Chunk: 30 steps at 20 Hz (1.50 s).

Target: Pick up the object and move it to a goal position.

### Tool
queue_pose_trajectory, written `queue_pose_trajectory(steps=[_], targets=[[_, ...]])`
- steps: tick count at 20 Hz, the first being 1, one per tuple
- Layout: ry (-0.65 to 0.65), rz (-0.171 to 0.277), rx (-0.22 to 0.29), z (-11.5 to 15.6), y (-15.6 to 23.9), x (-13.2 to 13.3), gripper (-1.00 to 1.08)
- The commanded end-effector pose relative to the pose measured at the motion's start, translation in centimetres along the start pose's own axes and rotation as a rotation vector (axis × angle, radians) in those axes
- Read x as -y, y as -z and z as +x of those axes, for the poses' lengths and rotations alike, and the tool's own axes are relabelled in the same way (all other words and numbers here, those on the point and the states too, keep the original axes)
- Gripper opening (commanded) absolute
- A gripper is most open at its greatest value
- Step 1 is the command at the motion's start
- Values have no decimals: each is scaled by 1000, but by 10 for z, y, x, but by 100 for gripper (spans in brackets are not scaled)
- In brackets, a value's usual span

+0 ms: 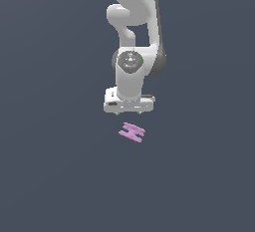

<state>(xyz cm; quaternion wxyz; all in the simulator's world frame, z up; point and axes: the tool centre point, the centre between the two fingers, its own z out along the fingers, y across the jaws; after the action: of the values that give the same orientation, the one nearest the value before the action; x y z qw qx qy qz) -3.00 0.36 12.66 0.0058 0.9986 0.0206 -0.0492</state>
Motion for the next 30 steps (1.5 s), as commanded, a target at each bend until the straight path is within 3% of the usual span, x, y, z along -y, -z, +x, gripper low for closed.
queue_pose_trajectory(steps=[1, 18, 30], targets=[[0, 0, 0, 0, 0, 0, 100], [6, 2, -11, 6, 5, 2, 100], [190, -8, -22, 14, -6, 4, 100]])
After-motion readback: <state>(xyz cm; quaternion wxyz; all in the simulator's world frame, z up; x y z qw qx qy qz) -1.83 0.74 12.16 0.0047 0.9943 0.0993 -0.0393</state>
